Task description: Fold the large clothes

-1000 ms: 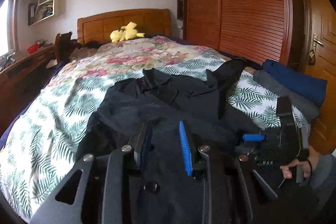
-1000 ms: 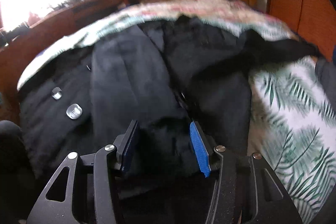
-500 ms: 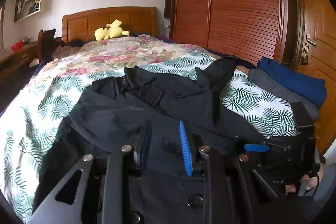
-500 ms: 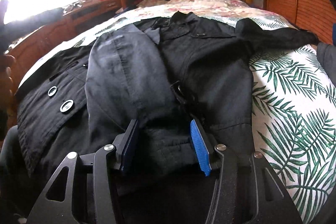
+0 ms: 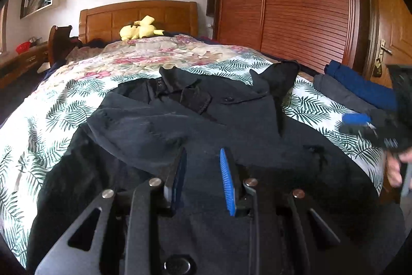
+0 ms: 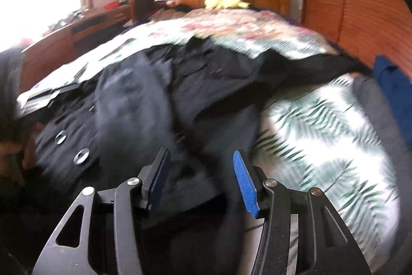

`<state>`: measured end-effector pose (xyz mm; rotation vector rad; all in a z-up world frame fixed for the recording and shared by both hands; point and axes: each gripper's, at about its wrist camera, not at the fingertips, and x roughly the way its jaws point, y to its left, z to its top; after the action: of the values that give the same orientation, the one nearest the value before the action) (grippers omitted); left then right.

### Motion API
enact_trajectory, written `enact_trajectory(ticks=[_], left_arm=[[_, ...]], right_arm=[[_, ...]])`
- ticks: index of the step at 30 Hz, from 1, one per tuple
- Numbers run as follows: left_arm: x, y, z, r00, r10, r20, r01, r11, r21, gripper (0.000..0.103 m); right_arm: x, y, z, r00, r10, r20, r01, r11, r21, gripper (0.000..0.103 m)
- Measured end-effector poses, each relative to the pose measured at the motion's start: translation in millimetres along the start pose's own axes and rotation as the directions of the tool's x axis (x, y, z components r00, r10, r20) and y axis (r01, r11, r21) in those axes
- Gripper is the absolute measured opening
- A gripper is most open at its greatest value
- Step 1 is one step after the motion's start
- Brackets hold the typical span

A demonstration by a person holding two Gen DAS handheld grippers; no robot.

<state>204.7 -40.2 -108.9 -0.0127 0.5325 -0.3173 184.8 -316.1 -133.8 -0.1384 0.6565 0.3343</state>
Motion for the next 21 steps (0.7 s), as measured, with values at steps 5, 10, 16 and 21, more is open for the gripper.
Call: enact_trajectory(ticks=[5, 10, 16, 21], left_arm=[[-0.6, 4.9, -0.3, 1.000, -0.017, 0.003, 0.017, 1.000, -0.011, 0.025], [2.0, 6.4, -1.0, 1.000, -0.013, -0.006, 0.013, 1.000, 0.000, 0.025], [3.3, 9.3, 0.4, 1.000, -0.018, -0.007, 0.018, 1.000, -0.004, 0.025], [4.3, 11.9, 0.4, 1.000, -0.026, -0.010, 0.026, 1.000, -0.012, 0.025]], right_arm=[[19.3, -42.0, 31.8, 0.997, -0.074, 0.022, 0.073, 0.997, 0.035, 0.064], [64.8, -94.6, 59.7, 0.992, -0.127, -0.024, 0.129, 0.984, 0.126, 0.065], [111.9, -156.7, 83.3, 0.986, -0.152, -0.061, 0.163, 0.947, 0.277, 0.065], [142.8, -189.4, 94.9, 0.981, -0.164, -0.103, 0.190, 0.917, 0.351, 0.065]])
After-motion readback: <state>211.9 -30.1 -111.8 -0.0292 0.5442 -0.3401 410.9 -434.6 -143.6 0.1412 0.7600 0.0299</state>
